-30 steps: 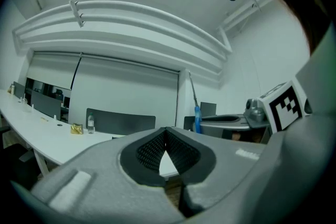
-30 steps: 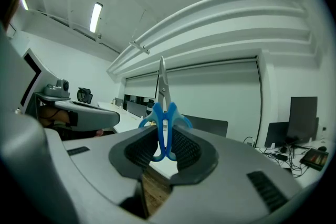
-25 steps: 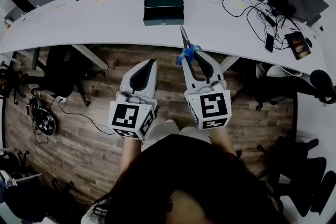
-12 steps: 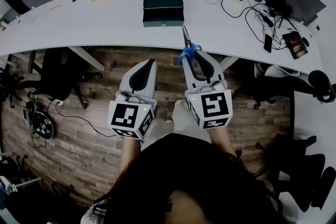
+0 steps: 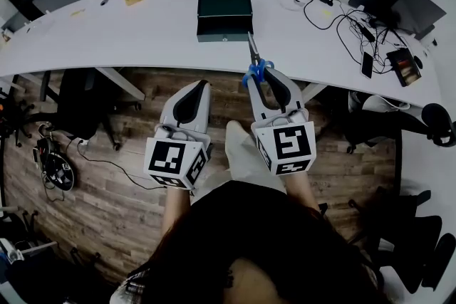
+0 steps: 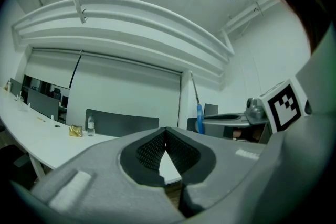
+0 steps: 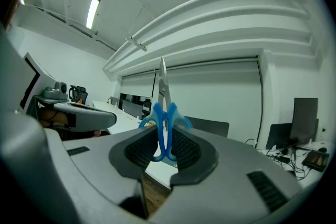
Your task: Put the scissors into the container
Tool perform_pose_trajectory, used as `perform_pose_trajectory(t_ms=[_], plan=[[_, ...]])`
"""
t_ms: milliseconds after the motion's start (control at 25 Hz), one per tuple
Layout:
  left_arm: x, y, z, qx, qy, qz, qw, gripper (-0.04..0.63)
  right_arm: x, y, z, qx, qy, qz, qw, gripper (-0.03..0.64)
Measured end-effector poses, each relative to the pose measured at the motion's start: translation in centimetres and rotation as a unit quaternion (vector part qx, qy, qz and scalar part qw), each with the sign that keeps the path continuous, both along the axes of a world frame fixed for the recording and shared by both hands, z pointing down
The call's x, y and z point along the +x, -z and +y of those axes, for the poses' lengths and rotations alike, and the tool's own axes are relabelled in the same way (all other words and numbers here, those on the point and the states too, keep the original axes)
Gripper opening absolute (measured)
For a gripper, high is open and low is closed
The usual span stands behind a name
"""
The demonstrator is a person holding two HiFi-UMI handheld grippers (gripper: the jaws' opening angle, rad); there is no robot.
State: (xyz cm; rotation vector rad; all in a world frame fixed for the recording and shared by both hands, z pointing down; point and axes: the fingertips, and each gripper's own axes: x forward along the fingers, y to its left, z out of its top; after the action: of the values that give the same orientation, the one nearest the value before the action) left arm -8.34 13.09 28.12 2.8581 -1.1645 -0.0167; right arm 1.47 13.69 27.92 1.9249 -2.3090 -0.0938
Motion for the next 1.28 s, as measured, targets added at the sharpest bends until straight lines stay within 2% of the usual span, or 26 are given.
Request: perform_pose_trajectory(t_ms=[1280], plan=[[3.4, 0.0, -14.3, -0.001, 0.003, -0.018, 0.9998, 0.011, 3.6, -1.3, -14.1, -0.023, 0.004, 0.009, 1.0, 0.089]])
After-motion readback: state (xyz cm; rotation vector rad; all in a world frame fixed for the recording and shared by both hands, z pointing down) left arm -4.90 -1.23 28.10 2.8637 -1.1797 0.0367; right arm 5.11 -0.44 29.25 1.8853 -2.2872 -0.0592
